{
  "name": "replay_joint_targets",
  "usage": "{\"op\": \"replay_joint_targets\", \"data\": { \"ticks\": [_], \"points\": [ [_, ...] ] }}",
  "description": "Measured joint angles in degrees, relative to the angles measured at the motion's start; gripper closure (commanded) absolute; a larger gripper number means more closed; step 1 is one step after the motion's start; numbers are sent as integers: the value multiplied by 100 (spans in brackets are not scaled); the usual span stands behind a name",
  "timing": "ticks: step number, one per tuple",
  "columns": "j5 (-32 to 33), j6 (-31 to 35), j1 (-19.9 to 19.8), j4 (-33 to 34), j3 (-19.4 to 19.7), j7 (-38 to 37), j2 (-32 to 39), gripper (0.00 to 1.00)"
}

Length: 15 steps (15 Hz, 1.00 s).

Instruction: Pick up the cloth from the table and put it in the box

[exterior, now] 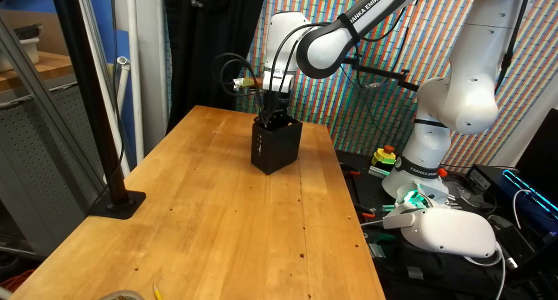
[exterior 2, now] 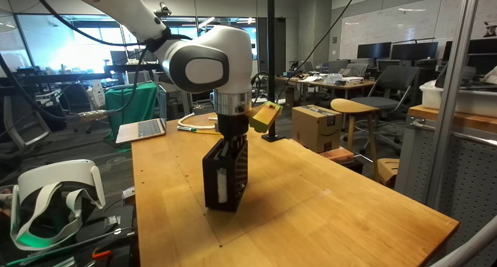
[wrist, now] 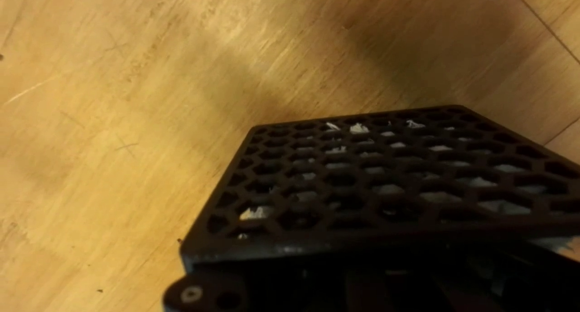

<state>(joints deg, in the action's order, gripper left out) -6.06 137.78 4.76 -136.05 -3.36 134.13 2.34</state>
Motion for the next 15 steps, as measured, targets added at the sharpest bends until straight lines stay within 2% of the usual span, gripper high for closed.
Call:
{"op": "replay_joint_targets", "data": {
  "ticks": [5, 7, 11, 15],
  "points": [
    [146, 350, -9, -111, -2, -78, -28, 95],
    [464, 634, -9, -233, -12, -322, -87, 95],
    [1439, 1037, -2, -525, -53, -1266, -453, 95],
    [2128, 1063, 6, -748, -166, -2296, -1202, 95]
  ]
}}
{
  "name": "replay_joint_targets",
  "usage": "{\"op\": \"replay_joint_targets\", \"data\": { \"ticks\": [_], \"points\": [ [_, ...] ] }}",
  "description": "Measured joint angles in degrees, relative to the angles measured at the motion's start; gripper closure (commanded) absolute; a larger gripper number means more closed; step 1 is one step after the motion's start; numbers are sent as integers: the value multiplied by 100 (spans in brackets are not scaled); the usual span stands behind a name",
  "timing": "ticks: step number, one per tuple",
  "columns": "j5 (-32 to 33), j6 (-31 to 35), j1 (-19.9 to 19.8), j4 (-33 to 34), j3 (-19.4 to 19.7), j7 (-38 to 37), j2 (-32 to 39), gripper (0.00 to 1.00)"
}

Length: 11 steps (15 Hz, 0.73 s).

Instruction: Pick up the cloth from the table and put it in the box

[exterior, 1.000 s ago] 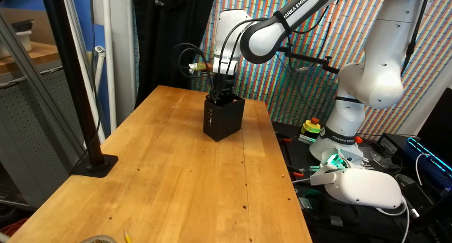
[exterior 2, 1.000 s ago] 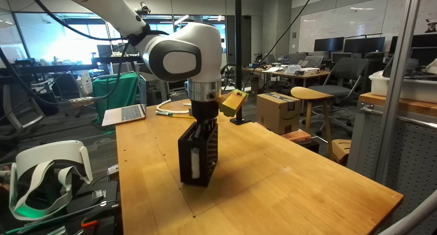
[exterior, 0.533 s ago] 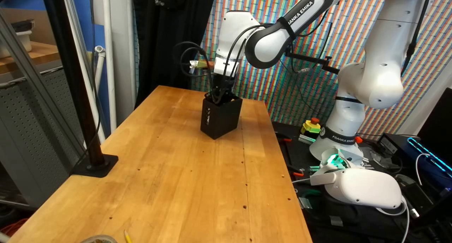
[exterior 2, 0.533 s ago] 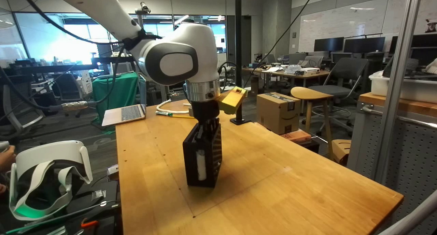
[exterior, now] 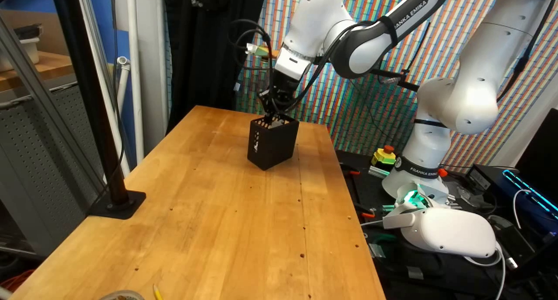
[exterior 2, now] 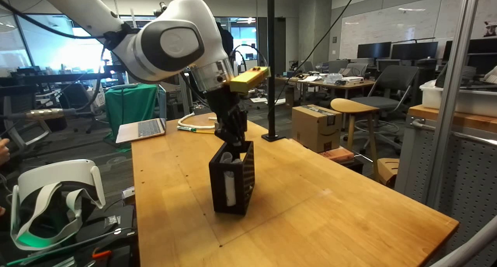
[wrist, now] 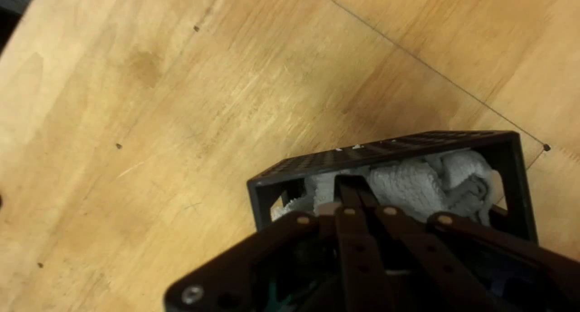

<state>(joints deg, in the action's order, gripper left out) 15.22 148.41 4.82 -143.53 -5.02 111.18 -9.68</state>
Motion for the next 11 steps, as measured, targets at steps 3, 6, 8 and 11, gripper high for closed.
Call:
{"op": "replay_joint_targets", "data": {
  "ticks": [3, 6, 8, 11],
  "points": [
    [130, 0, 12, -112, -64, -661, -622, 69],
    [134, -1, 21, -201, -86, -1259, -1102, 82],
    [134, -1, 24, -276, -90, -1388, -1254, 69],
    [134, -1, 24, -313, -90, -1438, -1266, 69]
  ]
}}
